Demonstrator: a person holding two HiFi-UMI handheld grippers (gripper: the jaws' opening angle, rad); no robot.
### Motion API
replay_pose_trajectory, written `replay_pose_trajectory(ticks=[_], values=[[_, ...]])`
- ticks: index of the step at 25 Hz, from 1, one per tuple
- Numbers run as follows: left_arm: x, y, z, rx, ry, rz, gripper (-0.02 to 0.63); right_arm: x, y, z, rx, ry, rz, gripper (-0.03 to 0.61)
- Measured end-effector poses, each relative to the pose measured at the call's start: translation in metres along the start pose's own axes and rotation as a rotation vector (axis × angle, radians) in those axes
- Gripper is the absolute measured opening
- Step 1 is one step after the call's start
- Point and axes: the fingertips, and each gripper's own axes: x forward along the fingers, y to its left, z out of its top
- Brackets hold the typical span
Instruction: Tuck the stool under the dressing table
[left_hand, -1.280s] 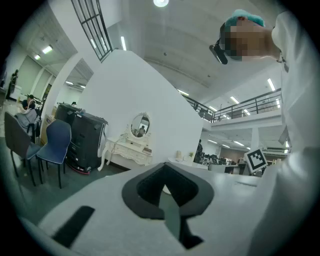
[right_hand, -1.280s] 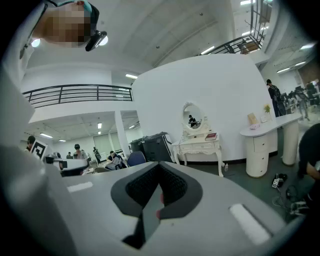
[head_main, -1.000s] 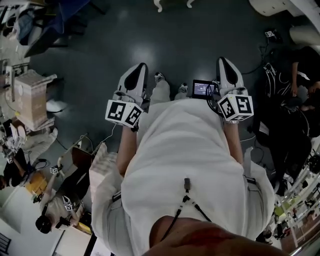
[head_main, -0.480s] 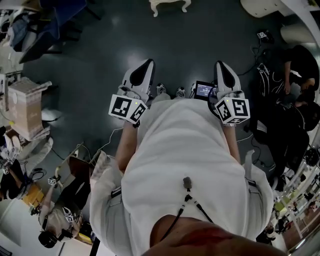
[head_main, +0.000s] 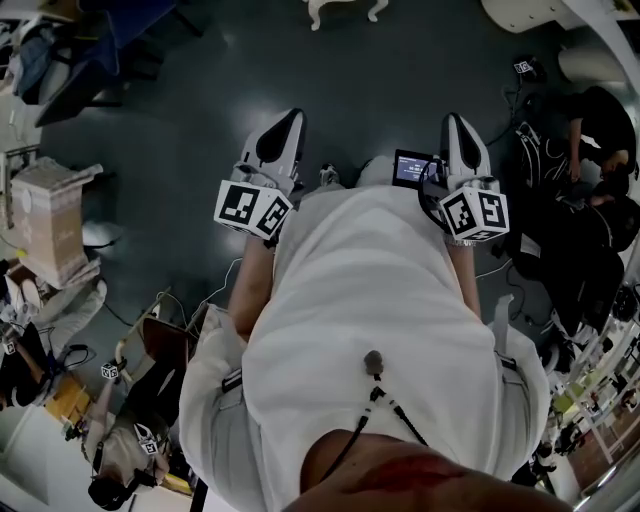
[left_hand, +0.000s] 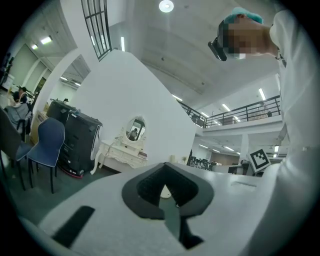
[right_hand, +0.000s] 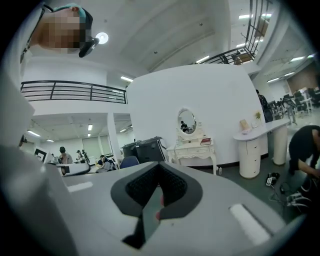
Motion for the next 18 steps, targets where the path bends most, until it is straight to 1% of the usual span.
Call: replay_pose_trajectory(ticks=[6, 12, 18], values=[[0.000, 0.015, -0.001, -0.028, -0.012, 0.034, 0.006, 0.010, 0.003, 0.006, -0.057, 0.010, -0.008, 0.008], [0.010, 0.026, -0.004, -0.058, -0.020, 0.068, 0.006, 0.026, -0.014, 0.005, -0.043, 0.030, -0.011, 0.008], [0.031, 0.023, -0.010, -0.045, 0.005, 0.091, 0.006, 0.048, -0.034, 0.004, -0.021, 0.045, 0.016, 0.008]])
